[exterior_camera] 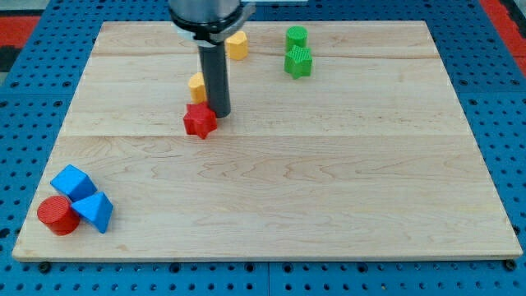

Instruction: Push red star into the blue cube and blue traingle

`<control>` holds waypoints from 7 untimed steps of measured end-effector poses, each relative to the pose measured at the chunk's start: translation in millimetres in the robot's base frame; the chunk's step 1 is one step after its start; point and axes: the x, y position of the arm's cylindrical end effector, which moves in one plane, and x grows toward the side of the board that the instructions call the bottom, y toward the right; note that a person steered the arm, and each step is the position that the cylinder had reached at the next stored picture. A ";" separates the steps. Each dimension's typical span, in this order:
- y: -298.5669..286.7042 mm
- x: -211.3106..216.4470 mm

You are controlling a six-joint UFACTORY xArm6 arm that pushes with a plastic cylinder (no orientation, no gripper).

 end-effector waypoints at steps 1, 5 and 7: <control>-22.1 0.0; -55.8 36.7; -58.3 69.2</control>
